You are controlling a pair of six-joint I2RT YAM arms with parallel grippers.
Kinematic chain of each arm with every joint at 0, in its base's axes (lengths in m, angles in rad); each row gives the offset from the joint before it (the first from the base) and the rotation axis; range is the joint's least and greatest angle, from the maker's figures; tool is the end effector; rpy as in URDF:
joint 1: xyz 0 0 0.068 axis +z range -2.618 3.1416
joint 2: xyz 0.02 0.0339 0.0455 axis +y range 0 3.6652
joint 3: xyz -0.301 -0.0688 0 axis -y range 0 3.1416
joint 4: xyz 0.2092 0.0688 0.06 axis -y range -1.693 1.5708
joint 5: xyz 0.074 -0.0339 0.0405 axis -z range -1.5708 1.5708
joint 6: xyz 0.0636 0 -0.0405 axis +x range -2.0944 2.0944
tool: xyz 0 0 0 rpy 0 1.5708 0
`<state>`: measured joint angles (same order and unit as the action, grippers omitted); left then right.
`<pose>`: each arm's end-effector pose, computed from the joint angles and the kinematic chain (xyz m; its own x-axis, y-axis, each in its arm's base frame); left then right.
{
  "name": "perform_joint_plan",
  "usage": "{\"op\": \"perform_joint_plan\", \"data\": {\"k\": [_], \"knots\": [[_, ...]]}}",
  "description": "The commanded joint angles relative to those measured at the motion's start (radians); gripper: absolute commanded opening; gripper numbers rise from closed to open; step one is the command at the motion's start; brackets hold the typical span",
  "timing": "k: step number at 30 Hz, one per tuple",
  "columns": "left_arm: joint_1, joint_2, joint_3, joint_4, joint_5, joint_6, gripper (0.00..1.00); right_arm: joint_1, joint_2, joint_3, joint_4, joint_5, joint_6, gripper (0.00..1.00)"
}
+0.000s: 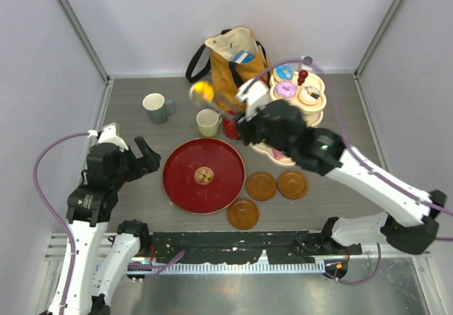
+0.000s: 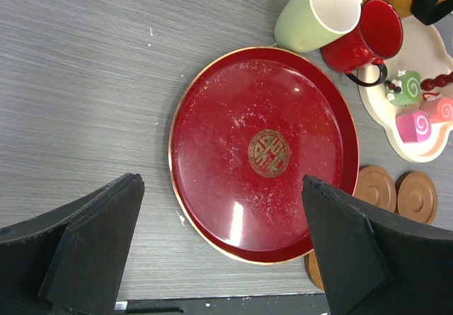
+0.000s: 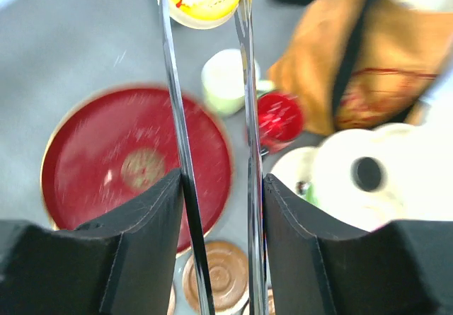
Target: Serve the afternoon tea
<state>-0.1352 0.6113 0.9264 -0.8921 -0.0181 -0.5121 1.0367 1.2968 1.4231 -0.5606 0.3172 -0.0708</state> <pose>0.0687 -0.0082 0.3331 -0.5299 -0.4224 -0.7354 -0.1605 0.9014 -0.4021 0.1497 0.2141 0.4326 -0.1660 -0.4127 -0.8956 -0.6872 0.6998 -0.1951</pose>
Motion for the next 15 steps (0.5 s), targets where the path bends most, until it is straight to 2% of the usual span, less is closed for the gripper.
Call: {"op": "perform_joint_plan", "data": {"k": [1,4,8,11,15], "knots": [[0.005,-0.004,0.005,0.018,-0.014,0.007,1.0,-0.157,-0.108,0.118,-0.018,0.065,0.143,0.5],[0.005,-0.002,0.005,0.018,-0.013,0.006,0.99,-0.294,-0.117,0.21,-0.108,0.115,0.184,0.5],[0.003,0.001,0.005,0.018,-0.014,0.006,1.0,-0.493,-0.1,0.315,-0.232,0.109,0.223,0.5],[0.005,0.002,0.005,0.018,-0.014,0.006,1.0,-0.665,-0.085,0.347,-0.292,0.048,0.229,0.5],[0.005,0.005,0.006,0.019,-0.013,0.009,1.0,-0.814,-0.073,0.335,-0.366,-0.065,0.236,0.5]]}}
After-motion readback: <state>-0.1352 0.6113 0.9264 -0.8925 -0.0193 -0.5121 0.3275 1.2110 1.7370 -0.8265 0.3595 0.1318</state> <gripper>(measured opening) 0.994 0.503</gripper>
